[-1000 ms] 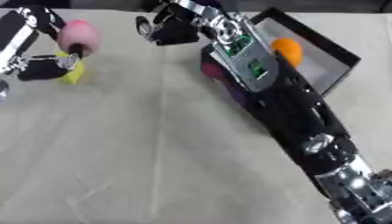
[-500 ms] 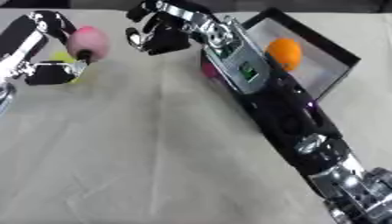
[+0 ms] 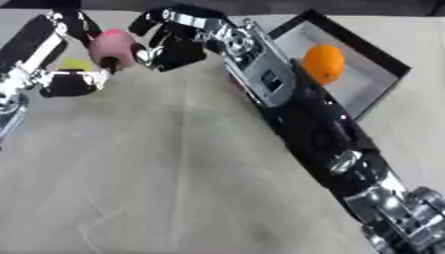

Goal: Pick up the objects with one hand, pass them to the other hand, and then place them into the box on the other side of the table.

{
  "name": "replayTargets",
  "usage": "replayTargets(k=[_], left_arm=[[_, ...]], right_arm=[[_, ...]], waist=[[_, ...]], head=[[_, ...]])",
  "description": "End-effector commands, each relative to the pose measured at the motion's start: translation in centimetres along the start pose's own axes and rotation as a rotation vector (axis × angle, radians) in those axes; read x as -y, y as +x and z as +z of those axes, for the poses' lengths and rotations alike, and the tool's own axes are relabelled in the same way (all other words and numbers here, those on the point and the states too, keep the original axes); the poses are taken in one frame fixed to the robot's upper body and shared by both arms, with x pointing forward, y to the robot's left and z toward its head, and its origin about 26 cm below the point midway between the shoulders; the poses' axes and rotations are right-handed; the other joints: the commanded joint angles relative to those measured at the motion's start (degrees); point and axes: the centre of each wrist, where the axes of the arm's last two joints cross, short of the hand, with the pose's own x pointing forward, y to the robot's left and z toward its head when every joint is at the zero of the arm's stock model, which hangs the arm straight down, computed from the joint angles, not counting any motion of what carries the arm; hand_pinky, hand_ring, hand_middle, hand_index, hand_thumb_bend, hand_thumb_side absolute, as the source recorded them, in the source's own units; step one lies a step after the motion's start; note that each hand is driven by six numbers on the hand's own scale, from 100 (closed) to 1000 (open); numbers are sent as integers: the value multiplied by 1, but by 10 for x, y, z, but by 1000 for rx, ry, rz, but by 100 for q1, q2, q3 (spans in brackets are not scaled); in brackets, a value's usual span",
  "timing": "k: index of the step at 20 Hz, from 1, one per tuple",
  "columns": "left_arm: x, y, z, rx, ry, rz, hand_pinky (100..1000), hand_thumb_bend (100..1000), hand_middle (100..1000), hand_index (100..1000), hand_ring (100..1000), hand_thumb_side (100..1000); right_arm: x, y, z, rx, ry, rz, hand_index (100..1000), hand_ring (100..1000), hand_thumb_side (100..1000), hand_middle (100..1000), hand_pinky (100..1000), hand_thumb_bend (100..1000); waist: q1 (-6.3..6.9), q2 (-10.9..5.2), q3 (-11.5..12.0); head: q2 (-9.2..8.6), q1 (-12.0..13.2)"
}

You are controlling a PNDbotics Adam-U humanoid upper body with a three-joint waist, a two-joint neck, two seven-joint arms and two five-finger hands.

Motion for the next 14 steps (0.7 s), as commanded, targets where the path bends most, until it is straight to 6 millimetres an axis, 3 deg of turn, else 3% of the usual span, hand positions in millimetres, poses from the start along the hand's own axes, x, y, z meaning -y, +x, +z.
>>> replayTargets(k=[1, 14], left_arm=[[-11, 9, -3, 46, 30, -16, 737, 175, 622, 615, 558, 213], [-12, 18, -5, 77, 32, 11, 735, 179, 618, 613, 549, 210]], right_arm=[[6, 10, -3, 22, 5, 39, 886, 834, 425, 866, 888, 100], [1, 6, -6, 29, 34, 57, 893, 839, 421, 870, 890, 100]], waist=[[-53, -209, 14], [-67, -199, 40]], head=[[-39, -27], [-35, -35]])
